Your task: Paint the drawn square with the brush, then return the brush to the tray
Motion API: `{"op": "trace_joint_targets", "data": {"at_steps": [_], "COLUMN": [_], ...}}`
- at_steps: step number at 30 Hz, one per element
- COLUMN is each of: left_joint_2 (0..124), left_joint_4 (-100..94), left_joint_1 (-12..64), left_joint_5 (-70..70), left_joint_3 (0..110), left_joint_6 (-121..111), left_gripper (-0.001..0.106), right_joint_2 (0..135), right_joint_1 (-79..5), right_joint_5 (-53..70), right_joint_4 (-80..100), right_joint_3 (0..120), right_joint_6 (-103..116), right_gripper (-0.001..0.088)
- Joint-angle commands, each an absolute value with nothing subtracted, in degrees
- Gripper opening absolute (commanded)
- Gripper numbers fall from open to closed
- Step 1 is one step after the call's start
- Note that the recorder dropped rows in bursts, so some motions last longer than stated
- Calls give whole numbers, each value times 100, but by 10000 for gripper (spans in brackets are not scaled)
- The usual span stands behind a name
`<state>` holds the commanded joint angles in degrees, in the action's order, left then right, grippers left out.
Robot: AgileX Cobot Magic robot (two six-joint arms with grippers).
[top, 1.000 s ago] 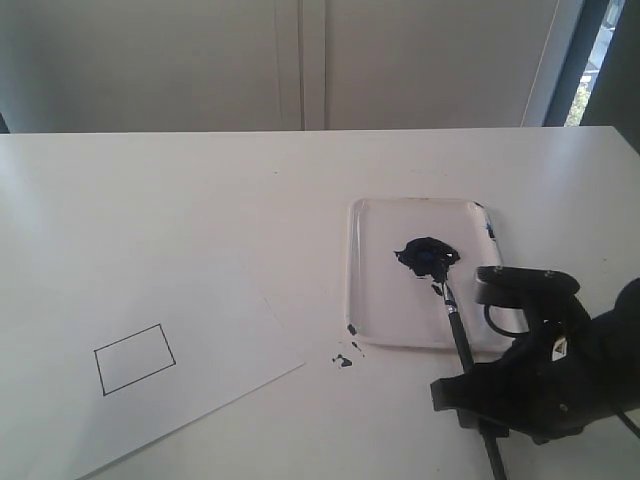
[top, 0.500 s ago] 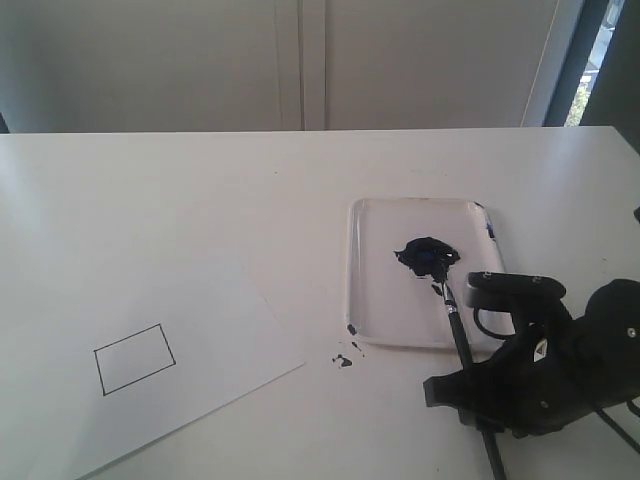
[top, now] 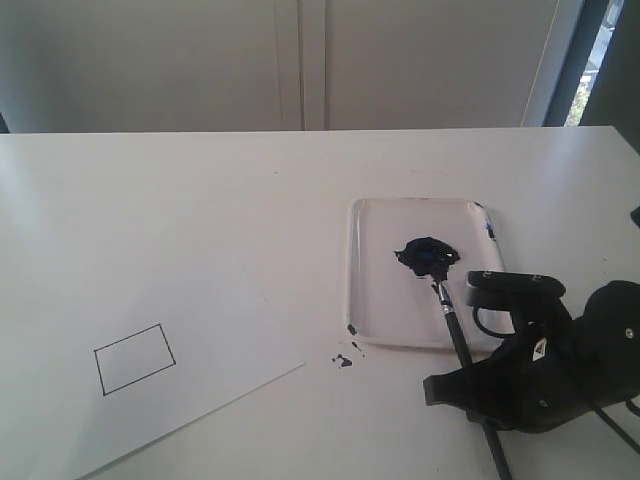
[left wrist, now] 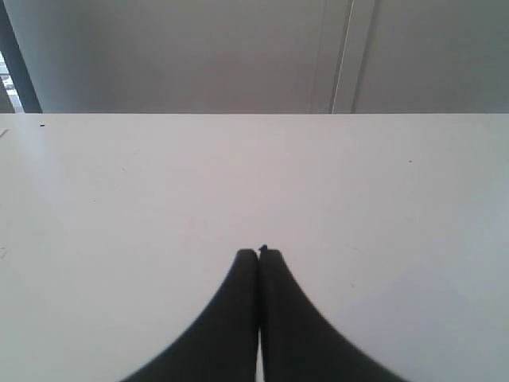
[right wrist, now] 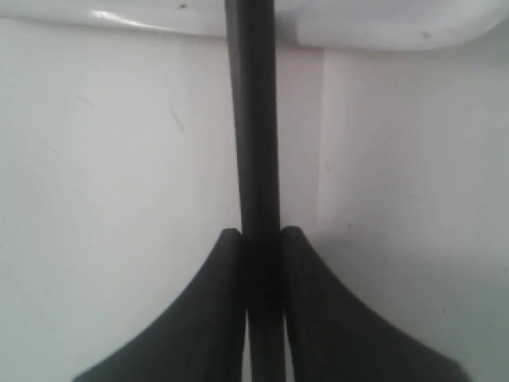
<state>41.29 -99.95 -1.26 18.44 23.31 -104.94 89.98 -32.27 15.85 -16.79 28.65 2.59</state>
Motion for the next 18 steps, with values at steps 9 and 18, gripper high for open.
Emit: {"op": "trace_joint_targets", "data": {"at_steps": [9,18], "left_joint_2": [4129,4129], "left_joint_4": [-9995,-9995], "left_joint_1": [-126,-126], "left_joint_5": [1844,1844], "left_joint_3": [2331,2331], "left_joint_6": [-10494,-10494], "left_gripper": [0,0], "right_joint_2": [8720,7921], "right_joint_1": [-3227,-3227], "right_joint_5": [1743,2704], "right_joint_4": [-1679,-1086], "right_joint_3": [2865,3270], "right_joint_6": [155,179], "right_gripper": [0,0]}}
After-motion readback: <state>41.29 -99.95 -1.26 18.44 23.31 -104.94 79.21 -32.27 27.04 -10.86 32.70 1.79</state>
